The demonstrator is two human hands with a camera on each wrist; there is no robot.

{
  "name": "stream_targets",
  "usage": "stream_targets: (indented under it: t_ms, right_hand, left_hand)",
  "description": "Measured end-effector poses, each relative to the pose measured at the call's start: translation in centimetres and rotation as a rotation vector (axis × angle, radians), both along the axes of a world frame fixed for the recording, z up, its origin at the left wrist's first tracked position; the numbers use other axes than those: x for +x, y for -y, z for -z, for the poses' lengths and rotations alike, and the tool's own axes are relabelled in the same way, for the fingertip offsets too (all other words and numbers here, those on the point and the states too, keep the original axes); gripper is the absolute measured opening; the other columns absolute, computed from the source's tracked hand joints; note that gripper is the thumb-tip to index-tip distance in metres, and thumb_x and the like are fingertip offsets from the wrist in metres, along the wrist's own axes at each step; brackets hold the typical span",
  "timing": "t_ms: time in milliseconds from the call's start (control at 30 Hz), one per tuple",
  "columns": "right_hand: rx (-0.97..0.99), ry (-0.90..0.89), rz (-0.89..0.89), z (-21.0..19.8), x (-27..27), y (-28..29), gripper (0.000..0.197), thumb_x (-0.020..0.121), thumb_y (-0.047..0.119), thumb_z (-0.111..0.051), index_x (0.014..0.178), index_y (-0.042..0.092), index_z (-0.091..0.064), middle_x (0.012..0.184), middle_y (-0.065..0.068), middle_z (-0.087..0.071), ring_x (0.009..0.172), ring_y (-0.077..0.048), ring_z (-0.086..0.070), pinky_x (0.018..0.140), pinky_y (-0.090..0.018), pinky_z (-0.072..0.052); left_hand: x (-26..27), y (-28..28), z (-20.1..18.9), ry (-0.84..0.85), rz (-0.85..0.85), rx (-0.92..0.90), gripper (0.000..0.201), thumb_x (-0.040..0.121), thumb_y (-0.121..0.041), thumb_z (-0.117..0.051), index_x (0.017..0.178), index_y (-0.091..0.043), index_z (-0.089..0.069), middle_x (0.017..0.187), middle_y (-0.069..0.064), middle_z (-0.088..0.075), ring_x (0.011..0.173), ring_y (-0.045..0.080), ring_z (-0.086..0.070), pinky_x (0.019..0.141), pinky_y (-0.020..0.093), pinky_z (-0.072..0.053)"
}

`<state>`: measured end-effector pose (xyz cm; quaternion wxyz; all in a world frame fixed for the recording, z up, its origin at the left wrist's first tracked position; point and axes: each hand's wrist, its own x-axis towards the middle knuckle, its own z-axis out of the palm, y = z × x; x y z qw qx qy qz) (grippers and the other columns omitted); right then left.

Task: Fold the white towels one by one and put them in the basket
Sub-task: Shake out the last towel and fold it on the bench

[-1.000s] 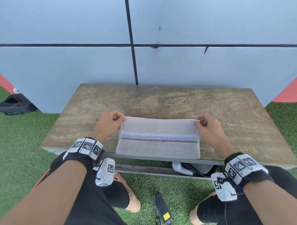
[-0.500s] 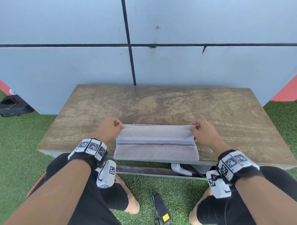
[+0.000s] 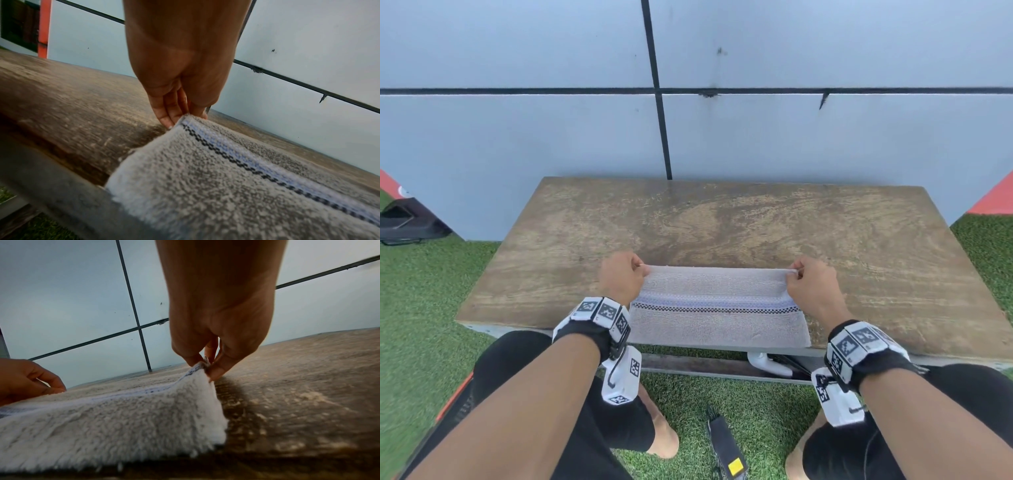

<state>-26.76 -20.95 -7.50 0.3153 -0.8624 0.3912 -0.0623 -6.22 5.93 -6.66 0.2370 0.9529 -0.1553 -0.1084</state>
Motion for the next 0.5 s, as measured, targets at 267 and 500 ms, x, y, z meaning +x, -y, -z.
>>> stream_targets:
  t_ms: [267,500]
  right_hand:
    - [0.057,-0.026,0.065,-0.20,0.35,-0.06,0.007,0.088,0.012,-0.056,0.086,0.018,-0.060,0.083,-0.008,-0.066,0.070,-0.026,-0.067,0.064,-0.040,-0.061]
    - [0.056,-0.024,0.064,-0.21,-0.02,0.01,0.002,0.091,0.018,-0.060,0.093,0.020,-0.061,0.085,-0.003,-0.065,0.071,-0.023,-0.066,0.072,-0.043,-0.061]
  left_hand:
    - [-0.03,0.21,-0.26,-0.040,-0.023,0.010,0.017,0.096,-0.028,-0.066,0.089,-0.013,-0.070,0.088,0.007,-0.071,0.076,0.018,-0.059,0.067,0.028,-0.044]
    - [0.17,0.40,-0.46,-0.091,-0.076,-0.014,0.024,0.093,-0.029,-0.071,0.087,-0.005,-0.074,0.074,0.008,-0.068,0.062,0.015,-0.056,0.060,0.024,-0.044]
